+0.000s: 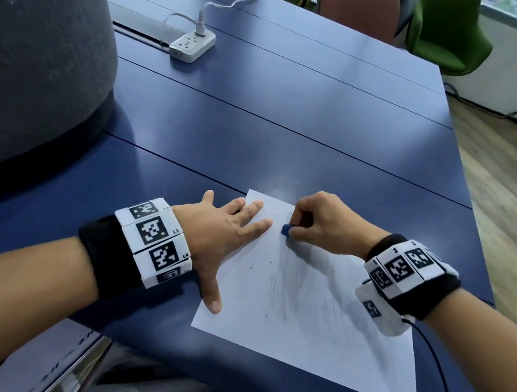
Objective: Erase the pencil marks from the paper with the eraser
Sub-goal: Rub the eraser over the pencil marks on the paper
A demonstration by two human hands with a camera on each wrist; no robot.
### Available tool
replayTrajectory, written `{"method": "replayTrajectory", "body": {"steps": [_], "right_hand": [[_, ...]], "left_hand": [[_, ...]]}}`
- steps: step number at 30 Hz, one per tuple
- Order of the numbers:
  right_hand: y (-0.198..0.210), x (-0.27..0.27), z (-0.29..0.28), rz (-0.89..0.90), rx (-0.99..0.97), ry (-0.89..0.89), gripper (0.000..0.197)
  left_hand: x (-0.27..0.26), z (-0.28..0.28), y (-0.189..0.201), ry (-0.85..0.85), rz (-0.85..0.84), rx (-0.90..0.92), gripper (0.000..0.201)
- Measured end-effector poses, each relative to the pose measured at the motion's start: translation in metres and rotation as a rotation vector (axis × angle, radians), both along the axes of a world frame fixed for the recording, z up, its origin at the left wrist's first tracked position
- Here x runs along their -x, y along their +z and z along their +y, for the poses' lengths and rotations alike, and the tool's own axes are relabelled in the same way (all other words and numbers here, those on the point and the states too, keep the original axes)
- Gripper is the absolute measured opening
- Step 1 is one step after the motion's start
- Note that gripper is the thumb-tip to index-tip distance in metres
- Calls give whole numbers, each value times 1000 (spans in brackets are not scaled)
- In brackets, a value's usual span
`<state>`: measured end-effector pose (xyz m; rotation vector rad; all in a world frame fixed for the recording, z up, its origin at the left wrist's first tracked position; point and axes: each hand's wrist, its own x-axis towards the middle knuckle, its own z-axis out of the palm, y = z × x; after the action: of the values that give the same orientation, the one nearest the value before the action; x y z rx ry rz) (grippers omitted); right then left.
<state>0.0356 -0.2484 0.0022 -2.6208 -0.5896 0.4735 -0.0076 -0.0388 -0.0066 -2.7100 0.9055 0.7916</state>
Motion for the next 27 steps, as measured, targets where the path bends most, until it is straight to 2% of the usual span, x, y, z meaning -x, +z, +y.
{"method": "replayTrajectory", "body": {"steps": [5, 10, 14, 19, 23, 27], "right_hand": [[3, 10, 2, 130, 53, 109, 17], [-1, -5, -1, -44, 20, -20, 18], [1, 3, 2, 67, 81, 103, 17], [0, -6, 1, -42, 51, 12, 17], [3, 4, 7, 56, 125, 148, 12], [5, -7, 2, -69, 103, 45, 14]], "left_hand": [[1, -1, 1, -6, -4, -11, 151], [1, 0, 0, -7, -8, -1, 152], [1, 0, -1, -11, -11, -7, 152], [0, 1, -1, -10, -2, -3, 152], [1, 0, 0, -20, -12, -10, 151], [1, 1, 0, -5, -1, 6, 152]]}}
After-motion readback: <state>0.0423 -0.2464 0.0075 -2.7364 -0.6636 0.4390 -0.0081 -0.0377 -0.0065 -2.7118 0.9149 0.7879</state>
